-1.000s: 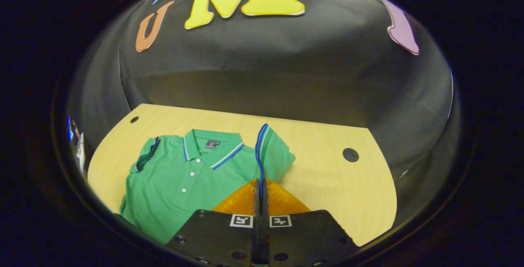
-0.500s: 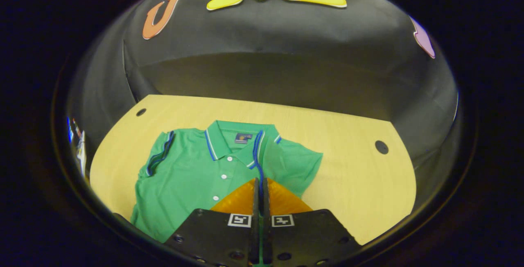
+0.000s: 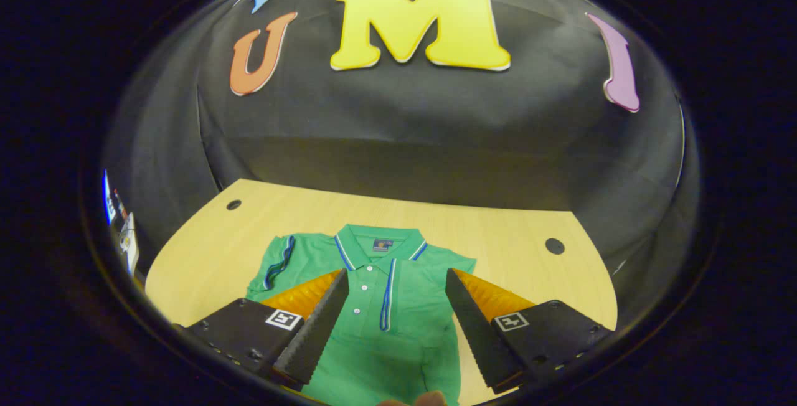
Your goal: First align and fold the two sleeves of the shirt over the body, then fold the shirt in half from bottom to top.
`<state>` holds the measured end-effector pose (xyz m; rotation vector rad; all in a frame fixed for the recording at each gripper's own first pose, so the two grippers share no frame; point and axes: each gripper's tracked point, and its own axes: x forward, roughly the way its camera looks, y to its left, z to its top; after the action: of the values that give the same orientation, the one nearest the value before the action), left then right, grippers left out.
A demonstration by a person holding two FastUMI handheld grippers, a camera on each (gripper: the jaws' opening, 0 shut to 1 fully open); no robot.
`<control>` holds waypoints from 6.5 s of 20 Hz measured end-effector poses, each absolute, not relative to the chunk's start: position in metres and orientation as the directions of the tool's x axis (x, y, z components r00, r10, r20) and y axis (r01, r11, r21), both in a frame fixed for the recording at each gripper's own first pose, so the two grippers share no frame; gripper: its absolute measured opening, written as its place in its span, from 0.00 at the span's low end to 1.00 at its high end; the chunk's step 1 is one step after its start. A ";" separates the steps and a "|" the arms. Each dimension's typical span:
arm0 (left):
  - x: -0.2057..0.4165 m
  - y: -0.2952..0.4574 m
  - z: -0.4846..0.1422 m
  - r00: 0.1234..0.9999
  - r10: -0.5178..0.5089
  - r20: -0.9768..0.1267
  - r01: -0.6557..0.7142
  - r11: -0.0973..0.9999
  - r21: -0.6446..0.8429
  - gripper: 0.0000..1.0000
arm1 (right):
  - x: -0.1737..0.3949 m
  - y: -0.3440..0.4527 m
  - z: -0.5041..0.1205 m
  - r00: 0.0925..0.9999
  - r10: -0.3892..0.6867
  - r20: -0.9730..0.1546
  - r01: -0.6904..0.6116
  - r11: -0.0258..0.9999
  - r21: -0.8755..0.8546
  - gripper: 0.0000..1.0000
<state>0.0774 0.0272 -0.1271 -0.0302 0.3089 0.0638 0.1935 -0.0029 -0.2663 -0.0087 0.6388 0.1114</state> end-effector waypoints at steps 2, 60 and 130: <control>0.089 0.022 -0.156 0.940 0.021 -0.342 -0.024 1.000 -0.003 1.00 | 0.169 -0.013 -0.247 0.815 0.083 -0.573 -0.086 0.996 0.021 0.95; 0.212 -0.074 -0.353 0.756 -0.215 -0.618 0.205 0.975 -0.089 0.06 | 0.033 -0.134 -0.237 0.779 -0.159 -0.606 0.194 0.981 -0.008 0.96; -0.180 0.034 -0.380 0.440 -0.114 -0.891 0.175 0.984 -0.039 1.00 | -0.171 -0.148 -0.440 0.331 0.082 -0.940 -0.144 0.989 0.035 0.90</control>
<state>-0.1801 0.0336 -0.3798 0.0618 1.1013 -0.1794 -0.1711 -0.1479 -0.4396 -0.0578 1.2245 0.1478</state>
